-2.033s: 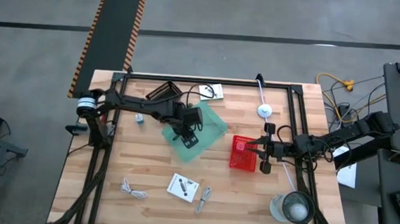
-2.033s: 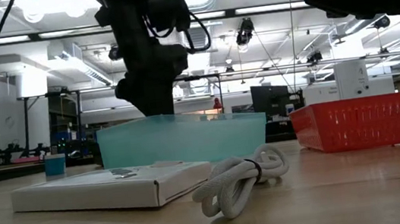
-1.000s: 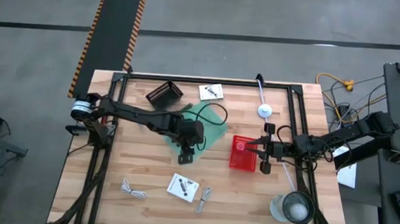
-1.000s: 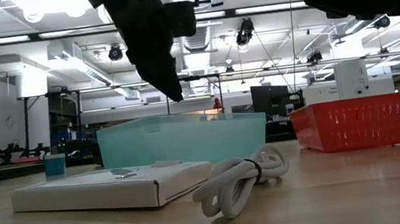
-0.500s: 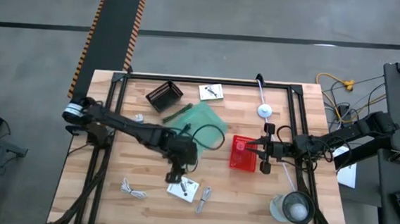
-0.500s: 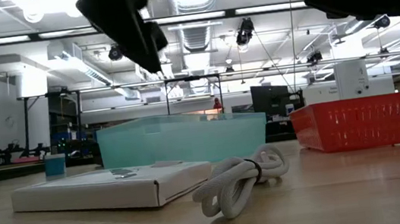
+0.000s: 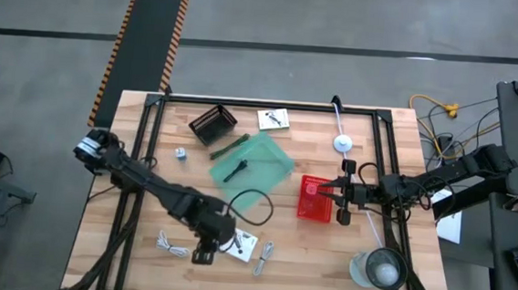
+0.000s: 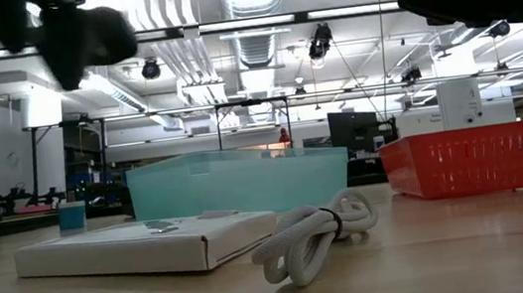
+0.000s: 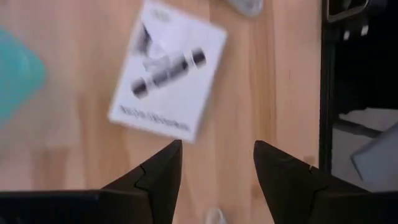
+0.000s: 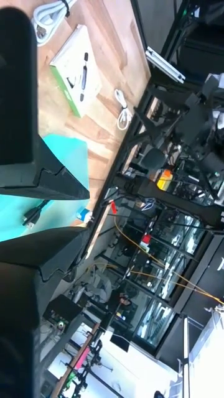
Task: Pick and place items into bin
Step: Put the left white charger cable into the green bin
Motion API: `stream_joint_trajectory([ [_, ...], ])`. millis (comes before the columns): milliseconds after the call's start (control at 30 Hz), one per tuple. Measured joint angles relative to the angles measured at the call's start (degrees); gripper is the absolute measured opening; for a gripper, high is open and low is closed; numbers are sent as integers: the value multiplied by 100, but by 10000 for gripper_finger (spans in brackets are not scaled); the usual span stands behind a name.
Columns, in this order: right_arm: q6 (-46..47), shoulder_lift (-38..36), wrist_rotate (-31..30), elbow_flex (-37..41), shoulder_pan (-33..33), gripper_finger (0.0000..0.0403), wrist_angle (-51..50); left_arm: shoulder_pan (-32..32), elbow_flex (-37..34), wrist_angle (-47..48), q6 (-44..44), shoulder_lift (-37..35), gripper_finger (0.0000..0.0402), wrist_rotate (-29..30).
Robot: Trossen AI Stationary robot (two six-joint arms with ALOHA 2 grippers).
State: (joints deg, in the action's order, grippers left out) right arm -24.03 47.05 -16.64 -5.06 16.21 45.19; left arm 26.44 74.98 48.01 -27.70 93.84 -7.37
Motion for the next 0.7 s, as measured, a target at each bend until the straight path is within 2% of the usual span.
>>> stream_joint_trajectory([
  [133, 0, 0, 0, 0, 0, 68, 0, 296, 0, 122, -475, 0, 183, -3],
  [533, 68, 0, 2, 0, 0, 68, 2, 982, -69, 642, -497, 2, 183, 9],
  [700, 68, 0, 0, 0, 0, 68, 4, 1092, -435, 636, -477, 9, 183, 23],
])
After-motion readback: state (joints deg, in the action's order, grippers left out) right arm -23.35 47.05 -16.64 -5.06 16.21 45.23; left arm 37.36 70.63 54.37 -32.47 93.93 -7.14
